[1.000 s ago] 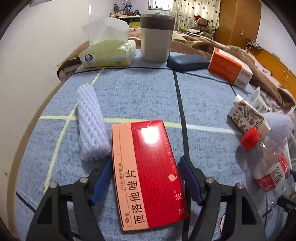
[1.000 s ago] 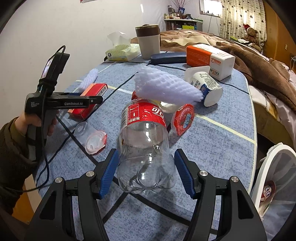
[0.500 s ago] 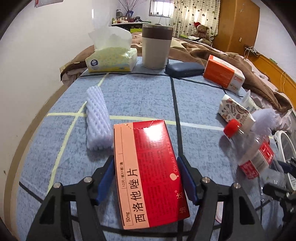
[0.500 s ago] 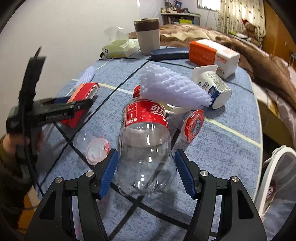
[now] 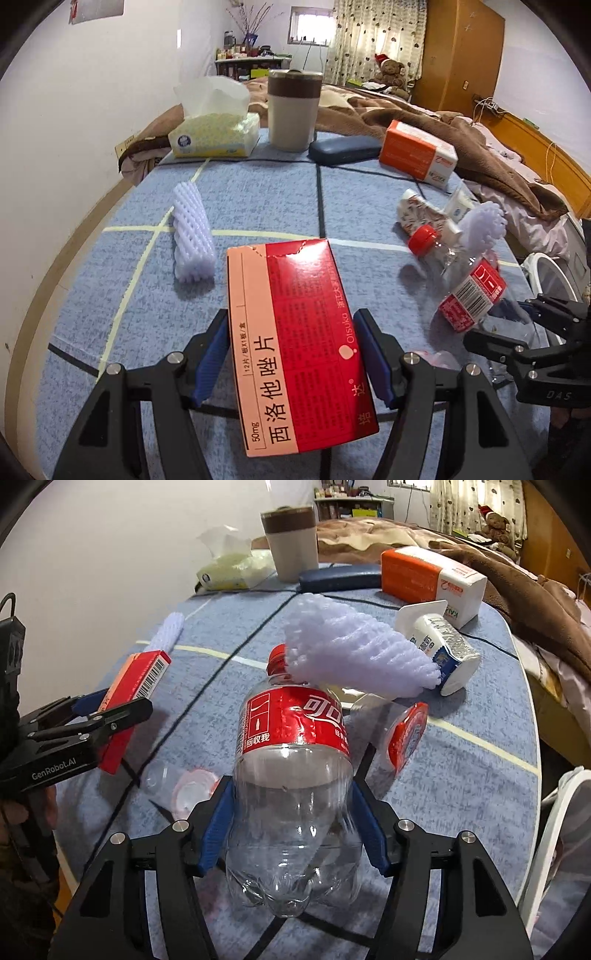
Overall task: Collect trash
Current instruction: 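Carry the red box and clear bottle over the white wastebasket with both grippers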
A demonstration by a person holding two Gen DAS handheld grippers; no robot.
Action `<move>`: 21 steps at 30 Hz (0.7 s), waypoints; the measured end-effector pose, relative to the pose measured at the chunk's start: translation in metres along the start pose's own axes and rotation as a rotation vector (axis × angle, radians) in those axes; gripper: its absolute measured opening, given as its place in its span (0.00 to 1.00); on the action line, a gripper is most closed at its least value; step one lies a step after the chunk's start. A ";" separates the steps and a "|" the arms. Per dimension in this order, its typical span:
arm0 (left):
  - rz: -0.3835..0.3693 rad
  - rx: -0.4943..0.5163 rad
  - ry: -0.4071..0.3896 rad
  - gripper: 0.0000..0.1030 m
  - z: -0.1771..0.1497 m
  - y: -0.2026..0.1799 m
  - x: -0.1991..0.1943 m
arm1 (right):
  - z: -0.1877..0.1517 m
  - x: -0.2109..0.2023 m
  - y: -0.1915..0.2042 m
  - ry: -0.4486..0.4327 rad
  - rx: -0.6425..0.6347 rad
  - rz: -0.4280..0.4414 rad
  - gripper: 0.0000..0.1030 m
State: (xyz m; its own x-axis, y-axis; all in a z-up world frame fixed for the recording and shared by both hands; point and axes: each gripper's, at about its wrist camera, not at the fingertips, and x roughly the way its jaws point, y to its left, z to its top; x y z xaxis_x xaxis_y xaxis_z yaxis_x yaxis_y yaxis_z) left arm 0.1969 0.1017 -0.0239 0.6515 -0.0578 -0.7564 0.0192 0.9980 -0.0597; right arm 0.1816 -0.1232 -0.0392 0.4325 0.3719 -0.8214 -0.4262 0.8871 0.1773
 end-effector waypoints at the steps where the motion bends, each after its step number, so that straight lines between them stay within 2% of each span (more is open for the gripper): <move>1: -0.006 0.004 -0.003 0.67 -0.001 -0.002 -0.003 | -0.003 -0.004 0.000 -0.013 0.003 -0.001 0.62; 15: -0.057 0.067 -0.086 0.67 -0.009 -0.042 -0.057 | -0.035 -0.074 -0.006 -0.154 0.060 0.125 0.62; 17: -0.063 0.079 -0.096 0.67 -0.010 -0.049 -0.062 | -0.040 -0.084 -0.009 -0.177 0.070 0.124 0.62; 21: -0.095 0.108 -0.110 0.67 -0.010 -0.069 -0.069 | -0.048 -0.105 -0.016 -0.225 0.088 0.069 0.62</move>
State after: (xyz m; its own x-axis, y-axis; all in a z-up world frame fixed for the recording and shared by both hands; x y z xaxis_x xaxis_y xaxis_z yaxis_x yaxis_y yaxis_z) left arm 0.1425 0.0369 0.0260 0.7215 -0.1553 -0.6747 0.1621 0.9853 -0.0534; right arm 0.1049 -0.1898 0.0181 0.5744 0.4755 -0.6663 -0.3946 0.8740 0.2836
